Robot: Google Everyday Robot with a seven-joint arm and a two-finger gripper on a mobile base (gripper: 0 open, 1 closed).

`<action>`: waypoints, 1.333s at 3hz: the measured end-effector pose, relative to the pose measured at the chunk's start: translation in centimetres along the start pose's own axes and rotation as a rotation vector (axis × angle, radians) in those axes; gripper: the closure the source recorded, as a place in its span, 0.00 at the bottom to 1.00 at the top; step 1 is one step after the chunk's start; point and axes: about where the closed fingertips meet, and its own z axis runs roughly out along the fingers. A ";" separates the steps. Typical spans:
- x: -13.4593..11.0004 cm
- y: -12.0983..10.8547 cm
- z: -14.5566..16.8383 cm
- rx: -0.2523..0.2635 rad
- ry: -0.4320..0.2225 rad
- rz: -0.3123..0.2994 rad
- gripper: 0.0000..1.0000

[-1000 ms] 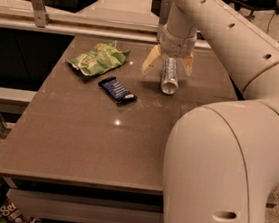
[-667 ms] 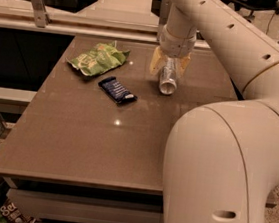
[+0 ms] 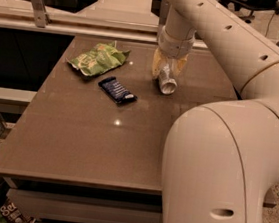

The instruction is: Place redbull can upright

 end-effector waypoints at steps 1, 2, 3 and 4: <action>-0.1 0.1 0.3 -0.001 -0.001 -0.001 1.00; -0.2 0.1 0.3 -0.001 -0.001 -0.001 1.00; -0.1 -0.3 0.3 0.005 -0.004 0.006 1.00; 0.2 -1.2 -0.2 0.017 -0.017 0.028 1.00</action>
Offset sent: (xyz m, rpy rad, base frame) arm 0.0015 0.0013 -0.0025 0.0010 -0.0012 0.0011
